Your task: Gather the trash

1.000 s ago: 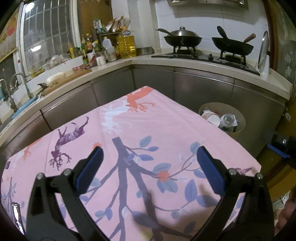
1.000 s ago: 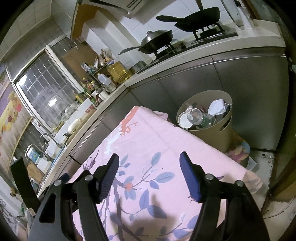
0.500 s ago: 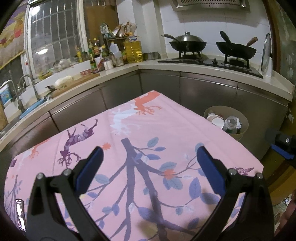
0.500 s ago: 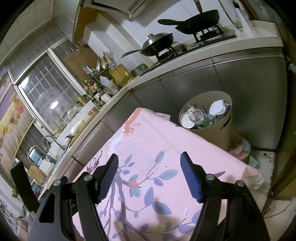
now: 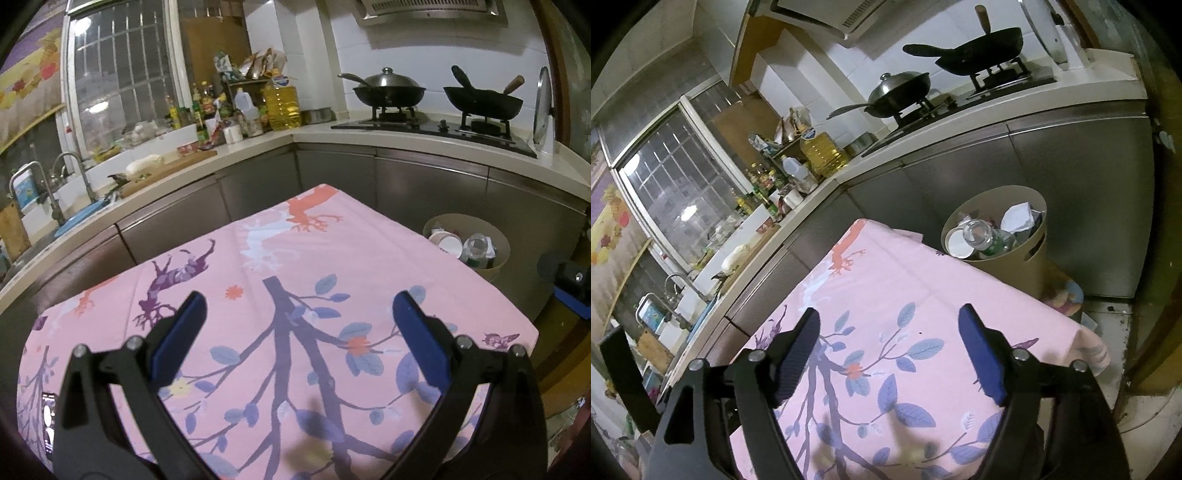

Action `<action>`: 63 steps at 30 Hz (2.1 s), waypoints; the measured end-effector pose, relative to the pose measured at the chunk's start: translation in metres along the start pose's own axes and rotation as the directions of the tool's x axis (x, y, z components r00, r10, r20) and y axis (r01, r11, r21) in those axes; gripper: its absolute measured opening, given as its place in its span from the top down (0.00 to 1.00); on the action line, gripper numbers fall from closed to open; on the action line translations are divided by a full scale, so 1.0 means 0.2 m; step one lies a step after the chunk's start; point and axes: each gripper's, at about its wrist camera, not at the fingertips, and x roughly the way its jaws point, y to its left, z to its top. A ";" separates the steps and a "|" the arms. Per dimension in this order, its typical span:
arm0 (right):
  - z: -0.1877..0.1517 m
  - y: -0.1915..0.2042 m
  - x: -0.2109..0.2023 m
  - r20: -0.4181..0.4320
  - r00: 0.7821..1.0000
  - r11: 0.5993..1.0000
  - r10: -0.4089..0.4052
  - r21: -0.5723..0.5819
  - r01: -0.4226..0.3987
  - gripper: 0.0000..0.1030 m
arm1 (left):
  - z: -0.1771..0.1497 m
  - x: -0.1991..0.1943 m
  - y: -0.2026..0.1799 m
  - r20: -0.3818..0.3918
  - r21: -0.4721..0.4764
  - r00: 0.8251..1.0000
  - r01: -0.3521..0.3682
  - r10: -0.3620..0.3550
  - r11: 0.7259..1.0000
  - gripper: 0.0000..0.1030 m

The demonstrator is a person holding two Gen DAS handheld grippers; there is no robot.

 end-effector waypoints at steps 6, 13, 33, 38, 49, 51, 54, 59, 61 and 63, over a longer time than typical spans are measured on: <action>-0.01 0.00 0.00 0.013 1.000 1.000 -0.010 0.011 0.010 0.22 | -0.01 0.01 0.01 -0.012 -0.003 0.999 -0.040 0.040 0.999 0.06; -0.03 0.00 0.02 -0.006 1.000 1.000 -0.008 0.014 0.008 0.22 | -0.01 0.02 0.02 -0.023 -0.007 0.999 -0.033 0.033 0.999 0.06; -0.07 0.00 0.04 -0.021 1.000 1.000 -0.006 0.014 0.006 0.22 | -0.05 0.06 -0.02 -0.089 0.012 0.995 -0.033 0.034 0.999 0.06; -0.08 0.00 0.04 -0.025 1.000 1.000 -0.006 0.018 0.006 0.22 | -0.06 0.07 -0.01 -0.093 0.013 0.995 -0.038 0.039 0.999 0.06; -0.08 -0.03 0.06 -0.039 0.999 1.000 -0.005 0.026 0.006 0.22 | -0.08 0.09 0.00 -0.110 0.006 0.993 -0.045 0.046 0.999 0.06; -0.09 -0.03 0.05 -0.040 0.999 1.000 -0.006 0.026 0.007 0.22 | -0.08 0.09 -0.01 -0.114 0.007 0.992 -0.047 0.047 0.999 0.06; -0.09 -0.02 0.06 -0.041 0.999 1.000 -0.006 0.026 0.007 0.22 | -0.08 0.09 -0.02 -0.120 0.009 0.992 -0.042 0.043 0.999 0.06; -0.10 -0.03 0.06 -0.046 0.999 1.000 -0.006 0.027 0.008 0.22 | -0.08 0.09 -0.02 -0.121 0.011 0.992 -0.044 0.045 0.999 0.06; -0.10 -0.03 0.06 -0.044 0.999 1.000 -0.007 0.027 0.008 0.22 | -0.08 0.10 -0.02 -0.120 0.011 0.992 -0.044 0.045 0.999 0.06; -0.10 -0.03 0.06 -0.044 0.999 1.000 -0.007 0.028 0.008 0.22 | -0.08 0.10 -0.03 -0.119 0.013 0.992 -0.046 0.047 0.999 0.06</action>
